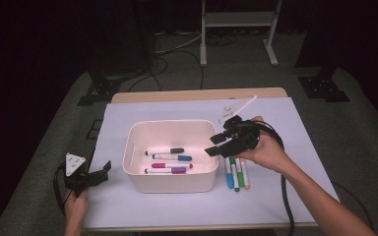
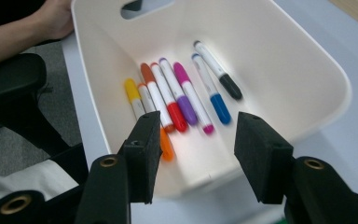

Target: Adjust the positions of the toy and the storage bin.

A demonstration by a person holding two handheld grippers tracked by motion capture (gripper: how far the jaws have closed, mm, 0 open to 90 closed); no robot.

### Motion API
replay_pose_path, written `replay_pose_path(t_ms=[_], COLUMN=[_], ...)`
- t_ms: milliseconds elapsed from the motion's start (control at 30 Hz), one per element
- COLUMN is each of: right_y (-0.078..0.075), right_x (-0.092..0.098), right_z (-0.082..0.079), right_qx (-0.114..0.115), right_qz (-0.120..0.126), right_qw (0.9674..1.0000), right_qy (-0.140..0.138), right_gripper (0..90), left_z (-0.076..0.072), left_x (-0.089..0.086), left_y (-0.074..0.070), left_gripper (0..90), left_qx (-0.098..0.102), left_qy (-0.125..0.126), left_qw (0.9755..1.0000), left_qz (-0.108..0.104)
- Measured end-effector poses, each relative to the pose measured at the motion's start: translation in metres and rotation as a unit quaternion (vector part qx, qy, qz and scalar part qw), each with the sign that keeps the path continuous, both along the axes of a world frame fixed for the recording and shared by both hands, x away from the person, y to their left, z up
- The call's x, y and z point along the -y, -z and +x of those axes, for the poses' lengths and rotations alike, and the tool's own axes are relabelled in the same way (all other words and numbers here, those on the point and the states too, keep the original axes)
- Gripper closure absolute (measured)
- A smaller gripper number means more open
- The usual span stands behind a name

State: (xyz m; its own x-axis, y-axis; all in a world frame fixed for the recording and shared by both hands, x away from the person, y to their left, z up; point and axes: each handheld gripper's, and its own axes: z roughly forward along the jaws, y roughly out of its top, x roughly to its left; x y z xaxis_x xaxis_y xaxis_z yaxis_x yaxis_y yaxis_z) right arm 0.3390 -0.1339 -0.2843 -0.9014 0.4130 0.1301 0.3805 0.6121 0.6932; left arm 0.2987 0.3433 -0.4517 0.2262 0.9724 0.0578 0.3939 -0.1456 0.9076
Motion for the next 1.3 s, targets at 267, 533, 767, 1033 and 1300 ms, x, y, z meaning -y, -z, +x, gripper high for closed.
replay_pose_path(t_ms=[267, 533, 767, 1033, 1300], right_y=[0.019, 0.055, 0.083, 0.112, 0.134], right_x=[0.045, 0.071, 0.08, 0.085, 0.084], right_z=[-0.003, -0.004, -0.003, 0.001, 0.004], right_qx=[-0.007, -0.026, -0.037, -0.039, -0.022], right_qz=[0.009, -0.003, -0.02, -0.051, -0.08], right_qw=[0.9991, 0.9967, 0.9938, 0.9898, 0.9831], right_qy=[0.041, 0.077, 0.103, 0.127, 0.163], right_gripper=[49.8, 49.6, 48.9, 48.5, 52.7], left_z=[0.0, 0.0, 0.0, 0.0, 0.0], left_x=[0.0, 0.001, 0.001, 0.001, 0.001], left_y=[0.0, 0.0, 0.0, 0.0, 0.0], left_gripper=[0.0, 0.0, 0.0, 0.0, 0.0], left_qx=[0.0, 0.001, 0.001, 0.001, 0.001], left_qy=[-0.002, -0.002, -0.002, -0.002, -0.002], left_qw=[1.0, 1.0, 1.0, 1.0, 1.0], left_qz=[0.001, 0.001, 0.002, 0.001, 0.0])
